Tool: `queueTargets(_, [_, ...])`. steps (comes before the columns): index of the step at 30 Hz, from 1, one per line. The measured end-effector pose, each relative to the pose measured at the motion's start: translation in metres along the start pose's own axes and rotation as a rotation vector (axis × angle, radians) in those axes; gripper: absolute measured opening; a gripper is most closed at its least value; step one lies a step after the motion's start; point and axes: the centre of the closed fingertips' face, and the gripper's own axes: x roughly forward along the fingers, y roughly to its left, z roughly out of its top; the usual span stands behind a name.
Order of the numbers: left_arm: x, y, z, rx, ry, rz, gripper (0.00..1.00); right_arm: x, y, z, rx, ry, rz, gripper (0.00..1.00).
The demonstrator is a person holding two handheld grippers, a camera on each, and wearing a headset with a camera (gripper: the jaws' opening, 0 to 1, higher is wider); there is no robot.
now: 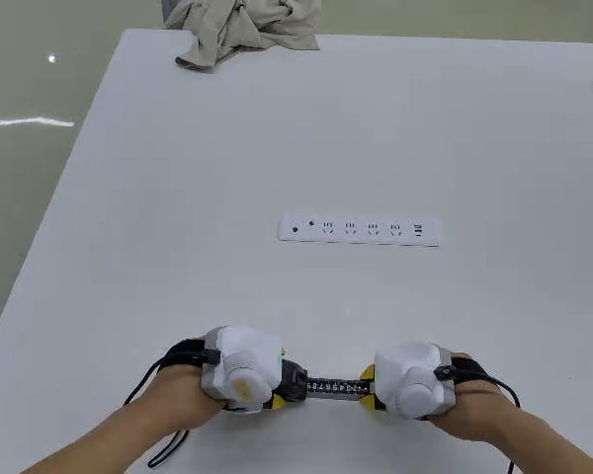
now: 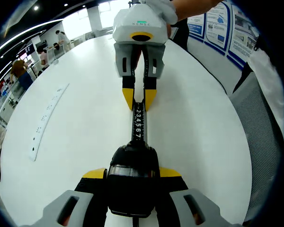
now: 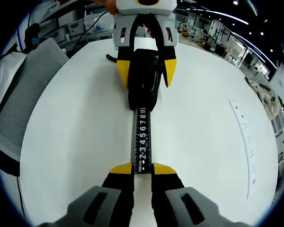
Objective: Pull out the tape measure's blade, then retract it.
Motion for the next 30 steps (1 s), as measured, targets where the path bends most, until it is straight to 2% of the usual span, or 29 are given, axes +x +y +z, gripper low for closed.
queueTargets(13, [0.000,0.000,0.000,0.001,0.005,-0.001,0.36,-0.007,0.000,-0.010,0.020,0.006,-0.003,0.12])
queueTargets(30, [0.000,0.000,0.000,0.002,0.007,-0.001,0.36,-0.021,0.000,-0.033,0.048,0.018,-0.019,0.12])
